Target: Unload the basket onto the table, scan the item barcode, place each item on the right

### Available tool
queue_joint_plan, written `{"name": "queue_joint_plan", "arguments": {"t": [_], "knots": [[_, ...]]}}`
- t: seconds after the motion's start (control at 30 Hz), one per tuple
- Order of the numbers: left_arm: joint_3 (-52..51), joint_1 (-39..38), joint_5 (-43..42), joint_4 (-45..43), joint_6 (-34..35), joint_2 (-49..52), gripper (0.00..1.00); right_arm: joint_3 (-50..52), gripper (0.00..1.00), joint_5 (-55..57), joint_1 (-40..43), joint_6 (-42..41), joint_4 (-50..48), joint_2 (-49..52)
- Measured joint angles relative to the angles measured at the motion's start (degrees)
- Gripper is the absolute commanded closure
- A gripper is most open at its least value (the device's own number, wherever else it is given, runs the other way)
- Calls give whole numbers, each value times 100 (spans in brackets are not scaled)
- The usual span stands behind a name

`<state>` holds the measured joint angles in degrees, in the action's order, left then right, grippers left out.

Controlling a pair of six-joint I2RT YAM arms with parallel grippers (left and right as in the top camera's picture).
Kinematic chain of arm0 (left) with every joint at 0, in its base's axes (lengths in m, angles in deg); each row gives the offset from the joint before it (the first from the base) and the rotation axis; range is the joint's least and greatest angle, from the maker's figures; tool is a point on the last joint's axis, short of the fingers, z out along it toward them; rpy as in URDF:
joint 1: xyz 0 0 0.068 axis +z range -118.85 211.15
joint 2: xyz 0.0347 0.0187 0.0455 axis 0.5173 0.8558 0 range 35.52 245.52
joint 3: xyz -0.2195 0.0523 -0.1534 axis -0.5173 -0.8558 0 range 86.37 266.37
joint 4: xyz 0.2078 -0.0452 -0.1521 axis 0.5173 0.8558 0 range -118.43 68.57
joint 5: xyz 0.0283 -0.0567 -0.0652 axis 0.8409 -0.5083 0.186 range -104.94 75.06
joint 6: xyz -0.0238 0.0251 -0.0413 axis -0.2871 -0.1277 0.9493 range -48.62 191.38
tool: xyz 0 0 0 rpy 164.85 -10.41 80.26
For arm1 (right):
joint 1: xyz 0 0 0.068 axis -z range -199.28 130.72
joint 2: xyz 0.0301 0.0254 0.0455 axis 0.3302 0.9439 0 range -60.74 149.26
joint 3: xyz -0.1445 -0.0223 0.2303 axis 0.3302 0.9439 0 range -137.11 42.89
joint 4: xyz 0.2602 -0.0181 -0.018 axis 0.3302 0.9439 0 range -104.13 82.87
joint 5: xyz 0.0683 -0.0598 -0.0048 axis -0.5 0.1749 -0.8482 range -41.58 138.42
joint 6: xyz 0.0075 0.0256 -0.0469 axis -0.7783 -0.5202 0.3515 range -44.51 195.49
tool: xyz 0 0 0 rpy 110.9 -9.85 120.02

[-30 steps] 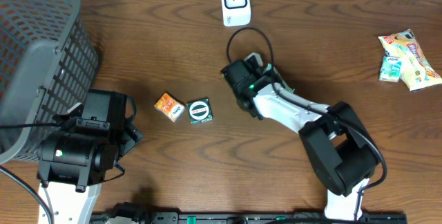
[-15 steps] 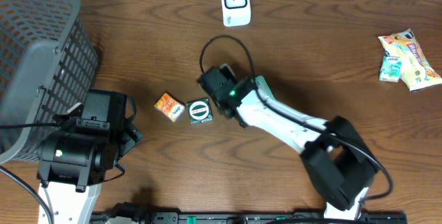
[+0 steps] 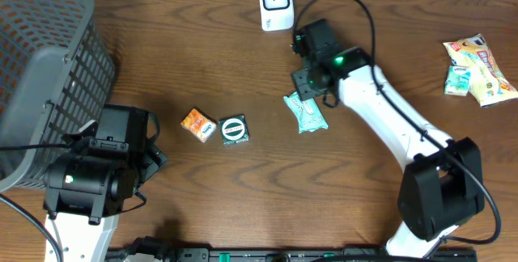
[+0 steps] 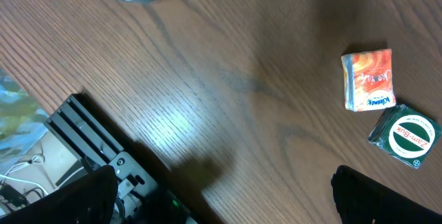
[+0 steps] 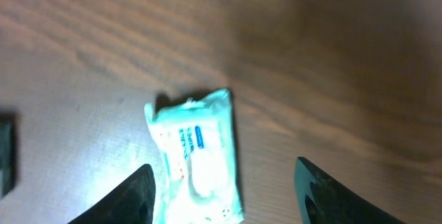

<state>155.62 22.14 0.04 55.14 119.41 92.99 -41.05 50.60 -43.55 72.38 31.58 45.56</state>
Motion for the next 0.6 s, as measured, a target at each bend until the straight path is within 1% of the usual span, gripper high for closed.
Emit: {"name": "queue_joint_plan", "arguments": {"t": [0.1,0.2,0.33,0.47,0.53,0.6], "knots": [[0,0,0,2,0,0,2,149,41,-553,144,155,-9,136],[0,0,0,0,0,0,3,313,42,-820,138,284,-9,328],[0,0,0,0,0,0,2,398,51,-890,109,396,-13,664],[0,0,0,0,0,0,2,398,55,-817,109,422,-46,981],[0,0,0,0,0,0,2,380,69,-745,118,442,-57,1056],[0,0,0,0,0,0,2,376,80,-702,125,468,-52,1060]]}}
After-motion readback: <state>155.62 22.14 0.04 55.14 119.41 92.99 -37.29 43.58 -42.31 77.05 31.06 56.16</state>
